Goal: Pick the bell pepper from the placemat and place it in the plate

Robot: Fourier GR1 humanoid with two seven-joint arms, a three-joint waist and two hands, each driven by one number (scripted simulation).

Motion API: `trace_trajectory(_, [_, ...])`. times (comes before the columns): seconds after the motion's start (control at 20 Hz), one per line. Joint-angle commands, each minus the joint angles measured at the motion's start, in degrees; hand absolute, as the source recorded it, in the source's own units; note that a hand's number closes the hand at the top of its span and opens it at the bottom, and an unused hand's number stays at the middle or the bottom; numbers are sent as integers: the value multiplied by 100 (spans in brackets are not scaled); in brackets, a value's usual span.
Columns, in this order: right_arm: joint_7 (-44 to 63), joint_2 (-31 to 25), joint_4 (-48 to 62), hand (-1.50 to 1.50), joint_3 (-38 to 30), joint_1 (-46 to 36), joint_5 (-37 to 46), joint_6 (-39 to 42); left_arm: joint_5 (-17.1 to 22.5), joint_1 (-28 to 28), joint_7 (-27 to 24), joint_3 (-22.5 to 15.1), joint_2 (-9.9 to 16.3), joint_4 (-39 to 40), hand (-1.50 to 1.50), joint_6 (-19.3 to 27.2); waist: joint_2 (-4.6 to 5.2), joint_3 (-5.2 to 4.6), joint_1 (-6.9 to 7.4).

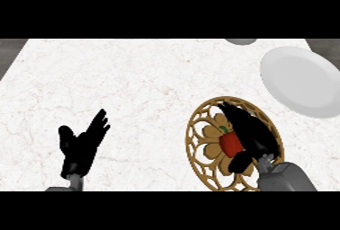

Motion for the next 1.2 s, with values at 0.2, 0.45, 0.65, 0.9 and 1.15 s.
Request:
trace_trajectory(0.2, [-758, -20, 684, 150, 154, -296, 563, -18, 142, 52, -143, 300, 127, 333, 0, -343, 14, -10, 11])
trace_trajectory(0.45, [-778, 170, 585, 150, 291, 4, 1077, -320, 168, 224, -21, 319, 146, 86, 0, -492, 10, -10, 1])
trace_trajectory(0.65, [-2117, -882, -501, 150, 255, 1021, 643, -302, 70, -72, -435, 433, 47, 682, 0, -395, 6, -13, -111])
trace_trajectory(0.9, [-3799, -1877, -1496, 150, 256, 2819, 440, -1469, 59, 127, 74, 341, 75, 21, 0, -247, -26, -4, -206])
trace_trajectory(1.15, [-4837, -1789, -2405, 150, -781, 3202, -837, -2254, -81, 236, 56, 168, -185, -74, 0, -10, -45, 1, -287])
